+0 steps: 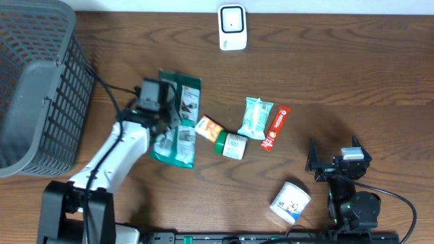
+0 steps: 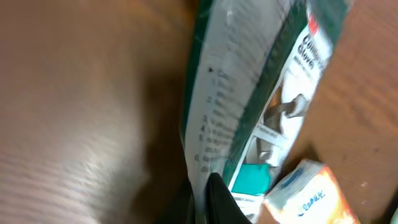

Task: Scan the item barcode
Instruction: 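Lift the gloves pack out and lay it on the table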

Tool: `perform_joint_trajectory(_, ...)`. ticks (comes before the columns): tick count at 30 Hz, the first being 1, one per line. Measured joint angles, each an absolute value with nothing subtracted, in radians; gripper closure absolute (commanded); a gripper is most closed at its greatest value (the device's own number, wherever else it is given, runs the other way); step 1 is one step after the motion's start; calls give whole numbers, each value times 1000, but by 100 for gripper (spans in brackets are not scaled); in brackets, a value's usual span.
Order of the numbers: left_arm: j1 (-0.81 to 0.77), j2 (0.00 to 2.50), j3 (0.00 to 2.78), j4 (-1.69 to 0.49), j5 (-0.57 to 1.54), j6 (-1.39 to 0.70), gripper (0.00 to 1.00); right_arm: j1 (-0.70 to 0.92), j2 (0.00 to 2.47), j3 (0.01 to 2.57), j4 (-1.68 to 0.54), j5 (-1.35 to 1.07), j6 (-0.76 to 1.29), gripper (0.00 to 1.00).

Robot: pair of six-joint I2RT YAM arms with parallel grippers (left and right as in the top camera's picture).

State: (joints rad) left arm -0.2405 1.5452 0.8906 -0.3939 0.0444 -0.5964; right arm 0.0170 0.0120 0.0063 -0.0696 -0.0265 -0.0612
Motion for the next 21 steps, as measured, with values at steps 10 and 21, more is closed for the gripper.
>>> perform_joint_trajectory(10,-311,1545,854,-252,76,-727,93,17,12,6,-70,-27,-61,1)
perform_joint_trajectory(21,-311,1587,854,-269,73,-718,50,17,12,6,-70,-27,-61,1)
